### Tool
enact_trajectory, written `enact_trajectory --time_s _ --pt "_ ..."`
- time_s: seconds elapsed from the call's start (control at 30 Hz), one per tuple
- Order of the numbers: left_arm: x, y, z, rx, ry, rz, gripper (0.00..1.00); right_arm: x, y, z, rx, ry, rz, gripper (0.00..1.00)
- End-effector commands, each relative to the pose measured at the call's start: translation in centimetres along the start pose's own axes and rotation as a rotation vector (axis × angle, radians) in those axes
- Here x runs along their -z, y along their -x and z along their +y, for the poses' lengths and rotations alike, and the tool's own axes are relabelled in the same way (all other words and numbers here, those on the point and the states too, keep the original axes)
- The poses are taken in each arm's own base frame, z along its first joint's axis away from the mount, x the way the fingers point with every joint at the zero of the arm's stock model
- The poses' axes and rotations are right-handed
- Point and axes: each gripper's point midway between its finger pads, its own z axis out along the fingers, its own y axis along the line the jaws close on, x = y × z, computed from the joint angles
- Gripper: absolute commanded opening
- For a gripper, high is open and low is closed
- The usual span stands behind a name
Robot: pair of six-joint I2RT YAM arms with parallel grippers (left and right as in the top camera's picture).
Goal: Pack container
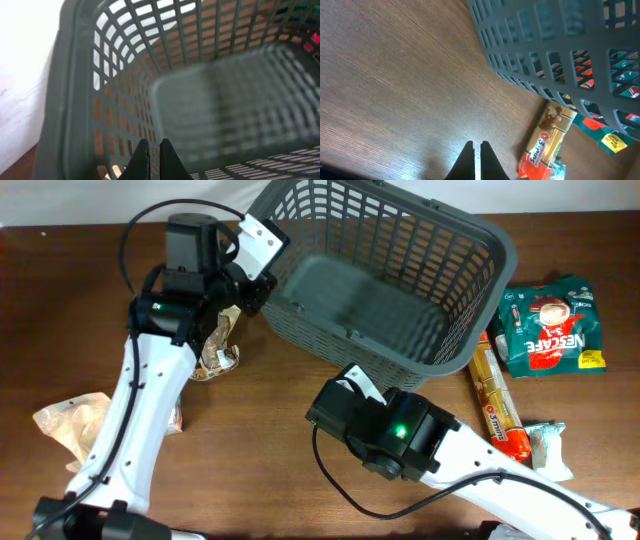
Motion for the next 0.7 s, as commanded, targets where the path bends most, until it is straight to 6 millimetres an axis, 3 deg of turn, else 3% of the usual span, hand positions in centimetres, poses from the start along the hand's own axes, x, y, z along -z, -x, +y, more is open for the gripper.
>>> enact_trajectory --time_s 0.0,0.47,0.67 --pt "0.2 0.5 -0.5 -0.078 -0.022 -0.023 0.02 0.0 0.1 0.3 0.015 0.002 -0.013 0.04" --pt "0.2 -1.2 -1.4 -0.131 -0.061 0.045 0.02 0.4 3.4 -1.6 -0.023 -0.117 -0.154 0.04" --pt "0.3 -1.7 -1.6 -0.128 -0.073 0.064 0.02 0.4 3.6 -1.7 0.135 -0.137 -0.151 0.04"
